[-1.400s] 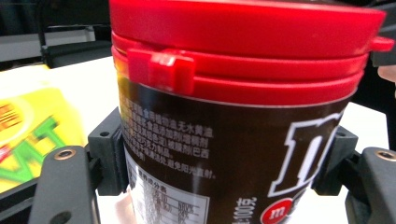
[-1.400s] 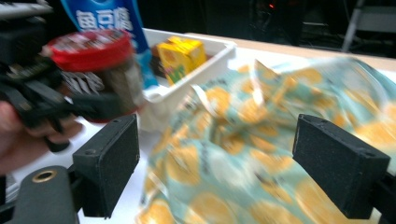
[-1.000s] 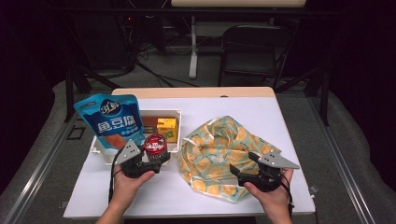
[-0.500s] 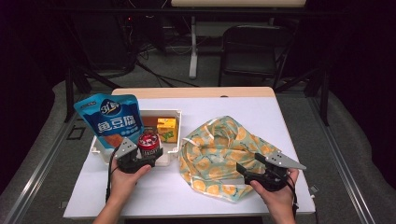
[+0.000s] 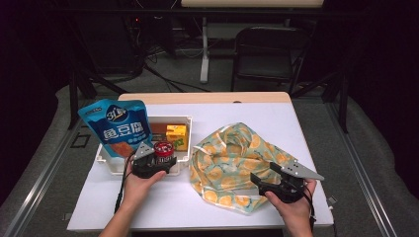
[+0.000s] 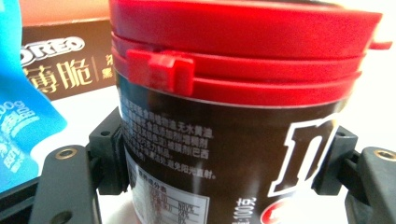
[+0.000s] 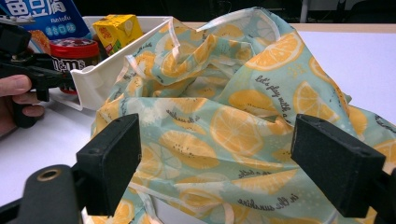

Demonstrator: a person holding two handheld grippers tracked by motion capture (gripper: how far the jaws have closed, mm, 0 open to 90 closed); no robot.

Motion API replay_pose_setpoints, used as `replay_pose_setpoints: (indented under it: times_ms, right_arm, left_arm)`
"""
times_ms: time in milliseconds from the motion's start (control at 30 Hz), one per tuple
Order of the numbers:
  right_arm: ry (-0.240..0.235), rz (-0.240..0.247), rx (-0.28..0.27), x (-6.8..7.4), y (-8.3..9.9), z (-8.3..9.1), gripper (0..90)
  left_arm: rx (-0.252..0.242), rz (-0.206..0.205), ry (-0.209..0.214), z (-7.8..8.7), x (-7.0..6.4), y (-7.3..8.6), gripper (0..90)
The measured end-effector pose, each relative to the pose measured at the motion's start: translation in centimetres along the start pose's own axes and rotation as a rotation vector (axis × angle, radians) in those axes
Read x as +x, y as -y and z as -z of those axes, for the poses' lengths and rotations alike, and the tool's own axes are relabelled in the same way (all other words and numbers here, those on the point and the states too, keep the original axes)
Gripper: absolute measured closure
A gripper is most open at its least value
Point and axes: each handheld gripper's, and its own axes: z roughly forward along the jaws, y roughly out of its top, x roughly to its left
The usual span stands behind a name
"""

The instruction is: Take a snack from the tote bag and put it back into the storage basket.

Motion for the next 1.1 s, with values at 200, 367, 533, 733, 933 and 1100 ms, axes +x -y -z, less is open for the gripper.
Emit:
replay_pose_setpoints:
  times_ms: [200, 367, 533, 733, 933, 1100]
  right_arm:
    - [0.006, -0.001, -0.002, 0.0, 0.0, 0.1, 16.6]
    - [0.013, -0.01, -0.005, 0.0, 0.1, 0.1, 17.1]
    - [0.014, -0.008, -0.008, 0.0, 0.1, 0.1, 17.5]
    - [0.011, -0.003, -0.003, -0.1, 0.1, 0.2, 17.3]
    - [0.018, -0.011, -0.006, -0.4, 0.2, 0.3, 17.3]
    - [0.019, -0.007, -0.005, -0.2, 0.3, 0.2, 17.3]
  left_arm:
    - [0.08, -0.007, -0.012, -0.8, -0.2, -0.3, 25.5]
    - [0.103, 0.015, 0.007, -0.9, 0.1, -0.3, 25.1]
    - [0.103, -0.01, 0.012, -0.5, -0.2, -0.2, 22.8]
    - [0.048, 0.021, -0.011, 1.6, -0.6, -0.4, 19.1]
    - [0.005, 0.046, -0.041, 5.0, -0.8, 0.4, 30.9]
    - [-0.056, 0.088, -0.047, 7.2, -0.9, 1.1, 69.1]
